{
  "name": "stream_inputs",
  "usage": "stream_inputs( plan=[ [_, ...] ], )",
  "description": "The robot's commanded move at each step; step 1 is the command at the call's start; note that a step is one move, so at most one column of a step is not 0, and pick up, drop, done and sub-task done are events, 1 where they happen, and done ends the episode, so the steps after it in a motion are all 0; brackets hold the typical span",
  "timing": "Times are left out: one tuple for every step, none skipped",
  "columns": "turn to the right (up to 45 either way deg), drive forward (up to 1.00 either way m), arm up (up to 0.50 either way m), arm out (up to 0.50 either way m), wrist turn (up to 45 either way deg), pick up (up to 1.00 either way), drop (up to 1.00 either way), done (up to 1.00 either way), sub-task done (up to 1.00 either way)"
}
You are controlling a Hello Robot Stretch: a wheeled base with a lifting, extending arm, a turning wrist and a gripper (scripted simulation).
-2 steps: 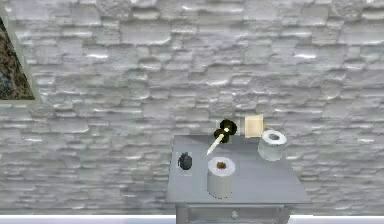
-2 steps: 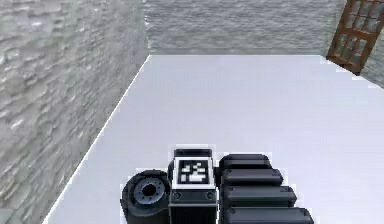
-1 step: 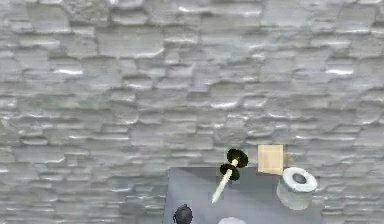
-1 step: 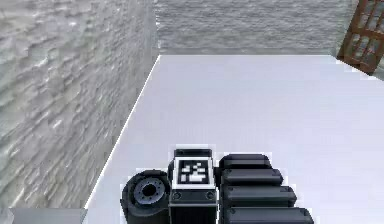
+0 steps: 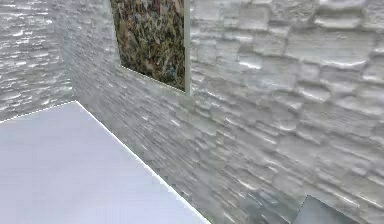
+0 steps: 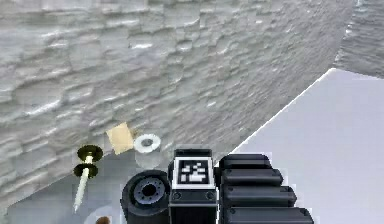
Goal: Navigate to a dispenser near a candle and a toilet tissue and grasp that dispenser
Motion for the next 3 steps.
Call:
stream_inputs(
  plan=[
    [-18.0, 0.00, 0.00, 0.00, 0.0, 0.00, 0.00, 0.00, 0.00],
    [0.0, 0.00, 0.00, 0.36, 0.0, 0.00, 0.00, 0.00, 0.00],
    [0.0, 0.00, 0.00, 0.00, 45.0, 0.00, 0.00, 0.00, 0.00]
  ],
)
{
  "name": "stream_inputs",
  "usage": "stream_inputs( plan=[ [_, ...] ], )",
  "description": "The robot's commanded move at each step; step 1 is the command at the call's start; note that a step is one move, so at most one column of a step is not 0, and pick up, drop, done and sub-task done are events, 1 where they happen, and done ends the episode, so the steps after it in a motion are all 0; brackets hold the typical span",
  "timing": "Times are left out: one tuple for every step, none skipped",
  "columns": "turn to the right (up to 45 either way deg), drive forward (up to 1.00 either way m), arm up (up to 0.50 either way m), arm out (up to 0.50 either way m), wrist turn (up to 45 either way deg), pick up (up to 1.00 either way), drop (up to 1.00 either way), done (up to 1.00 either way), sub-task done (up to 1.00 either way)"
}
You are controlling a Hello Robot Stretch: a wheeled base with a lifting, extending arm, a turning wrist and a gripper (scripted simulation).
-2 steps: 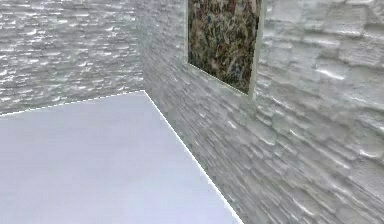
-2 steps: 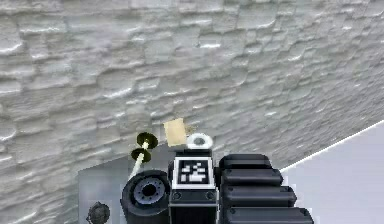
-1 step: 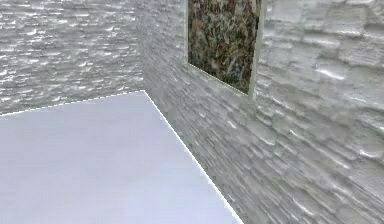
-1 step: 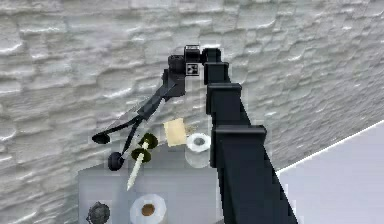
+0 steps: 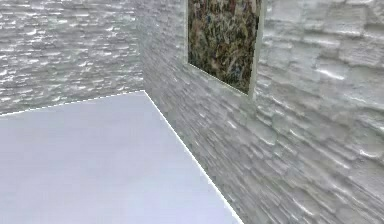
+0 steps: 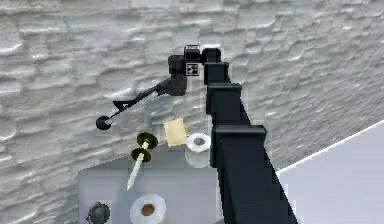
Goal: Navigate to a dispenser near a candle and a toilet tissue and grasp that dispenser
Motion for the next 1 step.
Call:
stream_inputs(
  plan=[
    [0.0, 0.00, 0.00, 0.00, 45.0, 0.00, 0.00, 0.00, 0.00]
  ],
)
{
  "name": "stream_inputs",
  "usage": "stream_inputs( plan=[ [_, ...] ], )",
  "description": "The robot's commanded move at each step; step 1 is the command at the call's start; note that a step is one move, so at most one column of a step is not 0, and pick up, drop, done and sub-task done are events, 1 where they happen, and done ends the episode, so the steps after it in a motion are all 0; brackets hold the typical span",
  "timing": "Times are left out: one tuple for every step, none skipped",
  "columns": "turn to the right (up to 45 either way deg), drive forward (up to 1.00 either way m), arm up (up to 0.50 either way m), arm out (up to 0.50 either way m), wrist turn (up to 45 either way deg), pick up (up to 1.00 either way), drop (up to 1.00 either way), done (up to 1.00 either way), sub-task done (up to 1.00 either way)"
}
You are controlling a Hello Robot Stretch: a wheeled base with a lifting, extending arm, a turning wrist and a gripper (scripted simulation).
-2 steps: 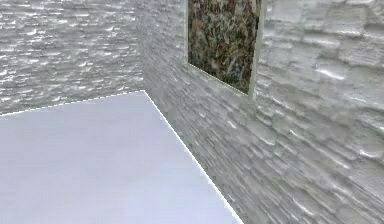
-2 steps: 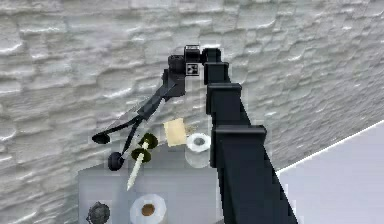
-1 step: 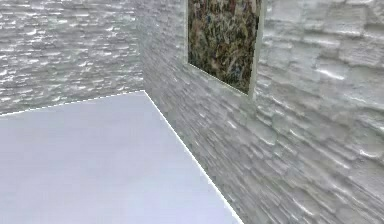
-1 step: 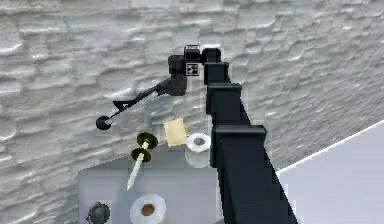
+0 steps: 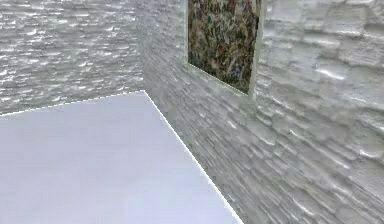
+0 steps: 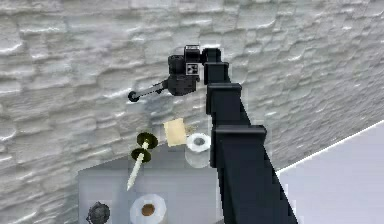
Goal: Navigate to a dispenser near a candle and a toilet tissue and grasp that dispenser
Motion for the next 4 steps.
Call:
stream_inputs(
  plan=[
    [0.0, 0.00, 0.00, 0.00, 42.0, 0.00, 0.00, 0.00, 0.00],
    [0.0, 0.00, -0.24, 0.00, 0.0, 0.00, 0.00, 0.00, 0.00],
    [0.0, 0.00, 0.00, 0.00, 0.0, 1.00, 0.00, 0.00, 0.00],
    [0.0, 0.00, 0.10, 0.00, 0.0, 0.00, 0.00, 0.00, 0.00]
  ],
)
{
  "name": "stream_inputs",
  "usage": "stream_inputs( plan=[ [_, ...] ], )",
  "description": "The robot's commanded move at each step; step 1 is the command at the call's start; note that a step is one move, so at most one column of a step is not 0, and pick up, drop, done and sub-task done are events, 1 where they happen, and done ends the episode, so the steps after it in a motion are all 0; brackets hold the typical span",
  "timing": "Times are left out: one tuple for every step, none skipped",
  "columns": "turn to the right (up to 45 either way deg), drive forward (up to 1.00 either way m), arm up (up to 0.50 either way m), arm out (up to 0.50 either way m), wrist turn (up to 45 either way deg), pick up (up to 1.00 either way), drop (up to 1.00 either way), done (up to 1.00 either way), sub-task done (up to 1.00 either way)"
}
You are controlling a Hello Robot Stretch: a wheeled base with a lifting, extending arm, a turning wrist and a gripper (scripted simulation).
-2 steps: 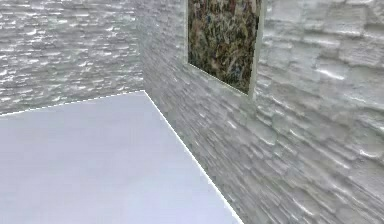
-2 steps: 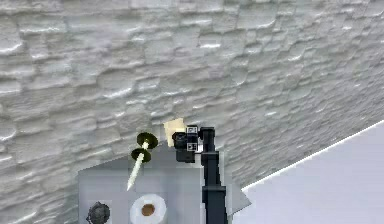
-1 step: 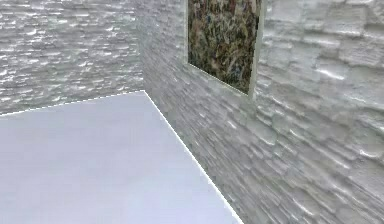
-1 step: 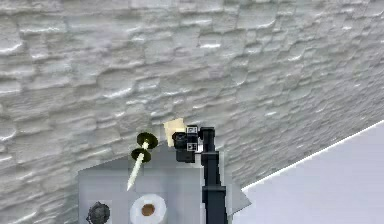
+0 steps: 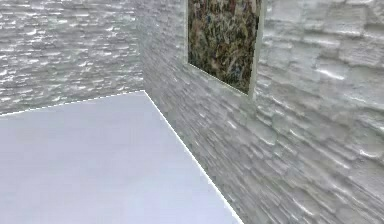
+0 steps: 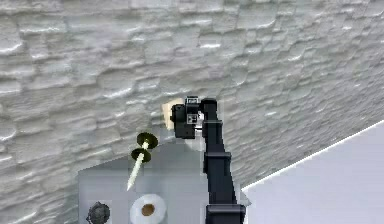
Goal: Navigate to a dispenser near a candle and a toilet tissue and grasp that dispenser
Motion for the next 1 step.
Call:
stream_inputs(
  plan=[
    [0.0, 0.00, 0.00, 0.00, 0.0, 0.00, 0.00, 1.00, 0.00]
  ],
)
